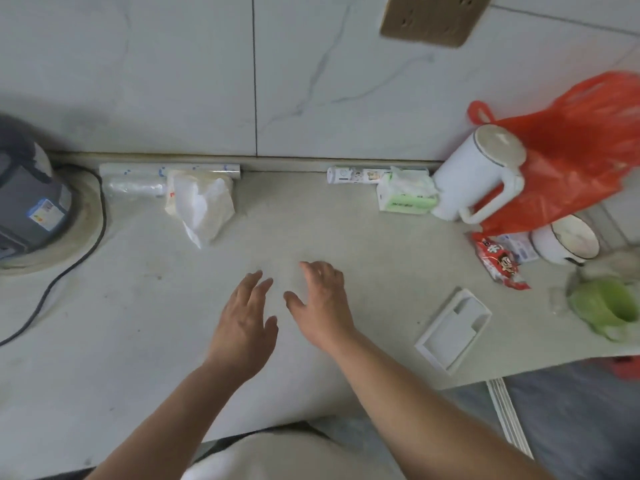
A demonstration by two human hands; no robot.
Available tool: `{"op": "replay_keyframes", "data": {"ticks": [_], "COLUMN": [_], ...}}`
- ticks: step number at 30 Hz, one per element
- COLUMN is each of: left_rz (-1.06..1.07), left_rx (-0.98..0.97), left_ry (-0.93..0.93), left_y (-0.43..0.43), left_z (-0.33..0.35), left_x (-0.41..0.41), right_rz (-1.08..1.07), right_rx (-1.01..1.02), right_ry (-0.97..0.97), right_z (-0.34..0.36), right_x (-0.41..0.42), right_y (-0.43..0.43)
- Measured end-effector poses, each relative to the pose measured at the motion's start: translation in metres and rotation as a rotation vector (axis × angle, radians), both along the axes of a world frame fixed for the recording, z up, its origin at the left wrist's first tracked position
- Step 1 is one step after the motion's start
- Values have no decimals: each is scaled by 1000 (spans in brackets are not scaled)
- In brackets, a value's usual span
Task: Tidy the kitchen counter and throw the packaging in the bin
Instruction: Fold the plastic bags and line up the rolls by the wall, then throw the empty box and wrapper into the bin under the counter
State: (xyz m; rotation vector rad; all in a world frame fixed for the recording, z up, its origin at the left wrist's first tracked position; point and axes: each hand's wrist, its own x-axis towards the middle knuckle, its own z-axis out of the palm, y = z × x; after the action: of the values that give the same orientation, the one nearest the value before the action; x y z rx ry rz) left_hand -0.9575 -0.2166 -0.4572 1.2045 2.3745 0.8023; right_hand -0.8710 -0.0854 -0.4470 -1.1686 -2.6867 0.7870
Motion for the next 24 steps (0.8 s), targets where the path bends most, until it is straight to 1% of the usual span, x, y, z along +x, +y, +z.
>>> {"op": "replay_keyframes", "data": {"ticks": [7, 14, 19, 24], "left_rz": [-169, -306, -357, -362], "left_rx": [20, 33, 22, 5], "left_ry": [-3, 10, 24, 41], "left_y": [-18, -14, -5, 12], "left_z": [1, 6, 8, 7], "left_x": [35, 67, 91, 126], "right_rz": [-104, -217, -260, -290], "right_rx": [7, -12, -17, -8], "right_ry": [-88, -122, -116, -90], "right_z": [7, 16, 19, 12], "right_x": [57, 109, 142, 182], "right_y": [-35, -41, -36, -20]}}
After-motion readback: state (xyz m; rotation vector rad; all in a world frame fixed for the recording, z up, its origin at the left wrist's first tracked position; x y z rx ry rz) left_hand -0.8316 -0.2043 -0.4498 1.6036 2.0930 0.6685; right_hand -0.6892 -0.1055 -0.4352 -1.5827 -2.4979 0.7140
